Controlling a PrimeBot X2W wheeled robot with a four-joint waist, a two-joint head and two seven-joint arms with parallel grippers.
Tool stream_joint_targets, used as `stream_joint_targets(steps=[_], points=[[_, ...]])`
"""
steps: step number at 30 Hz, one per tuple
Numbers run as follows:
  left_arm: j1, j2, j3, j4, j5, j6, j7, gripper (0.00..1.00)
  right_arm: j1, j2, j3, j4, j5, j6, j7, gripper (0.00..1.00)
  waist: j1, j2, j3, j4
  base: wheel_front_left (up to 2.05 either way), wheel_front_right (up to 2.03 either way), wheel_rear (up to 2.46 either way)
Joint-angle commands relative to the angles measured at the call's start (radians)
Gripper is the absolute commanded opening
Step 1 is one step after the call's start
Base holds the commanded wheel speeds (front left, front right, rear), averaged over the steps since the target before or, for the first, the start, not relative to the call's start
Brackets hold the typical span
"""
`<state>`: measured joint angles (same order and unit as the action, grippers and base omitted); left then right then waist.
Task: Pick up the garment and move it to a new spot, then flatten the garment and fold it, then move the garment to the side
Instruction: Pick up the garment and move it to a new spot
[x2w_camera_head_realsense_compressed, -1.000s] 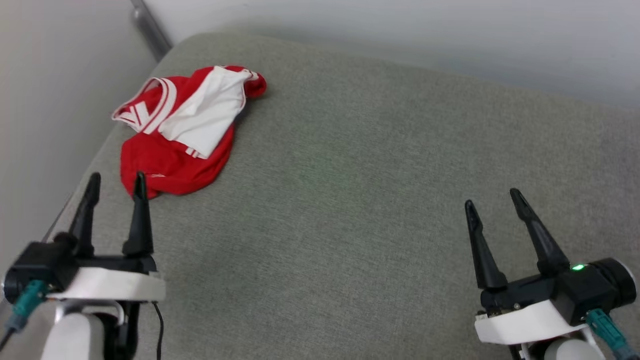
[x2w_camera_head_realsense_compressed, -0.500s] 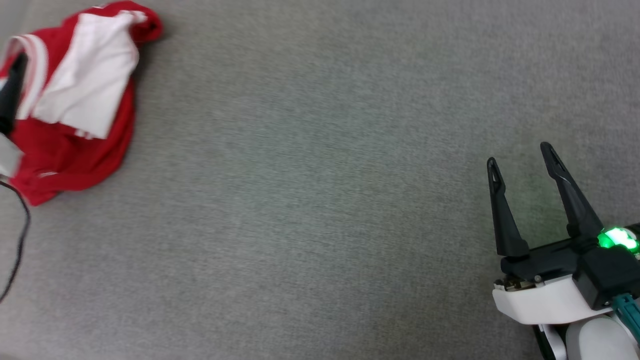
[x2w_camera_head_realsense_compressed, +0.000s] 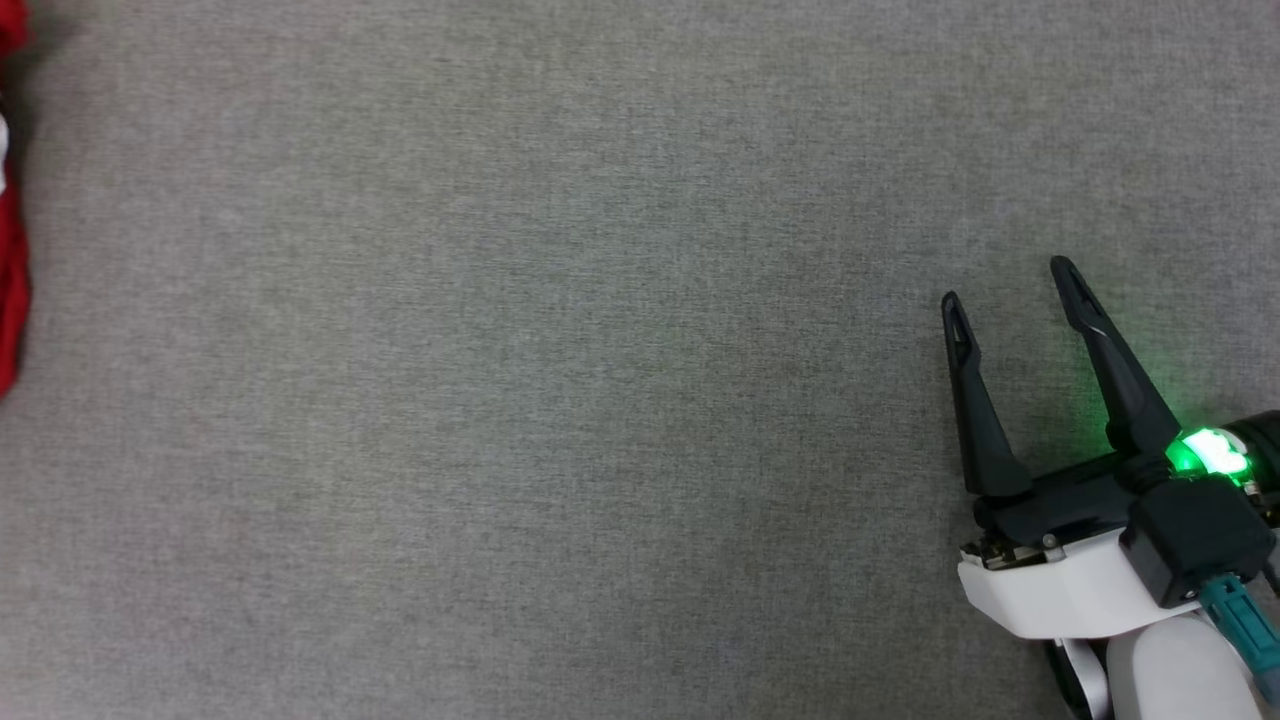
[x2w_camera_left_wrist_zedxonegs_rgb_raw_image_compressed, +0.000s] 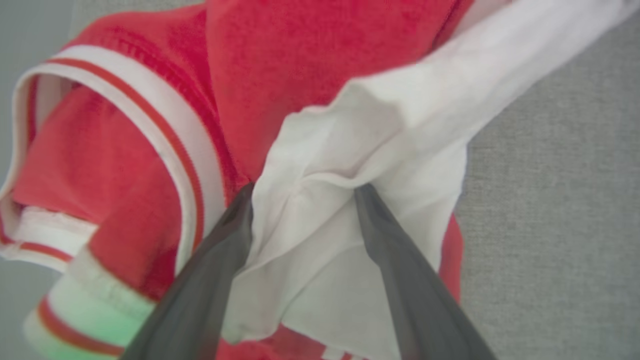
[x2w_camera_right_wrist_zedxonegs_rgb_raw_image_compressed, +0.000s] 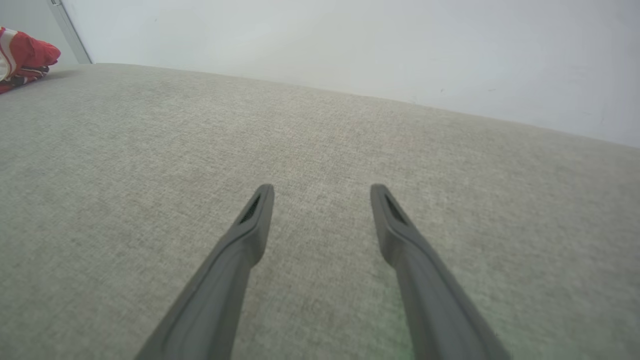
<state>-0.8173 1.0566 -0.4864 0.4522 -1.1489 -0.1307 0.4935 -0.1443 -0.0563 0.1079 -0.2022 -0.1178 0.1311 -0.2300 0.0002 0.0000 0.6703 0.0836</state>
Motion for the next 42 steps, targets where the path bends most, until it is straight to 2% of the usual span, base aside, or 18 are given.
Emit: stream_joint_targets(steps=[1, 3, 4, 5, 13, 24, 30, 35, 39, 42], points=[[-0.011, -0.002, -0.019, 0.003, -0.005, 0.001, -0.002, 1.0, -0.011, 0.004, 0.002, 0.007, -0.007, -0.001, -0.005, 1.0, -0.0002, 0.0, 0.011, -0.011, 0.0, 0.0, 0.0], [-0.014, -0.006, -0.055, 0.005, -0.023, 0.001, -0.001, 1.0, -0.013, 0.004, 0.002, 0.015, -0.008, -0.001, -0.006, 1.0, -0.0002, 0.0, 0.013, -0.013, 0.0, 0.0, 0.0], [-0.016, -0.008, -0.071, 0.003, -0.028, 0.001, -0.003, 0.44, -0.013, 0.005, 0.001, 0.022, -0.009, -0.001, -0.008, 1.0, -0.0002, 0.0, 0.01, -0.014, 0.0, 0.0, 0.0], [-0.018, -0.009, -0.087, 0.002, -0.034, 0.001, -0.008, 0.0, -0.01, 0.005, 0.0, 0.028, -0.009, -0.001, -0.009, 1.0, -0.0002, 0.0, 0.005, -0.014, 0.0, 0.0, 0.0], [-0.083, 0.01, -0.146, 0.033, -0.021, 0.001, -0.172, 0.0, -0.004, 0.007, 0.017, 0.08, -0.003, -0.001, -0.022, 1.0, -0.0002, 0.0, -0.086, 0.002, 0.0, 0.0, 0.0], [-0.188, -0.04, -0.207, 0.034, 0.069, 0.001, -0.33, 0.0, 0.032, 0.007, 0.011, 0.173, 0.059, -0.001, -0.033, 1.0, -0.0002, 0.0, -0.316, 0.007, 0.0, 0.0, 0.0], [-0.234, -0.131, -0.225, -0.011, 0.122, 0.028, -0.386, 0.0, 0.049, 0.007, -0.003, 0.201, 0.098, -0.001, -0.034, 1.0, -0.0002, 0.0, -0.41, -0.018, 0.0, 0.0, 0.0], [-0.241, -0.255, -0.269, -0.087, 0.163, 0.099, -0.401, 0.0, 0.066, 0.007, -0.027, 0.197, 0.112, -0.001, -0.035, 1.0, -0.0002, 0.0, -0.452, -0.047, 0.0, 0.0, 0.0], [-0.199, -0.355, -0.305, -0.147, 0.174, 0.146, -0.424, 0.0, 0.065, 0.007, -0.04, 0.189, 0.126, -0.001, -0.035, 1.0, -0.0002, 0.0, -0.472, -0.081, 0.0, 0.0, 0.0], [-0.158, -0.426, -0.334, -0.189, 0.194, 0.196, -0.458, 0.0, 0.071, 0.007, -0.05, 0.184, 0.137, -0.001, -0.035, 1.0, -0.0002, 0.0, -0.483, -0.111, 0.0, 0.0, 0.0]])
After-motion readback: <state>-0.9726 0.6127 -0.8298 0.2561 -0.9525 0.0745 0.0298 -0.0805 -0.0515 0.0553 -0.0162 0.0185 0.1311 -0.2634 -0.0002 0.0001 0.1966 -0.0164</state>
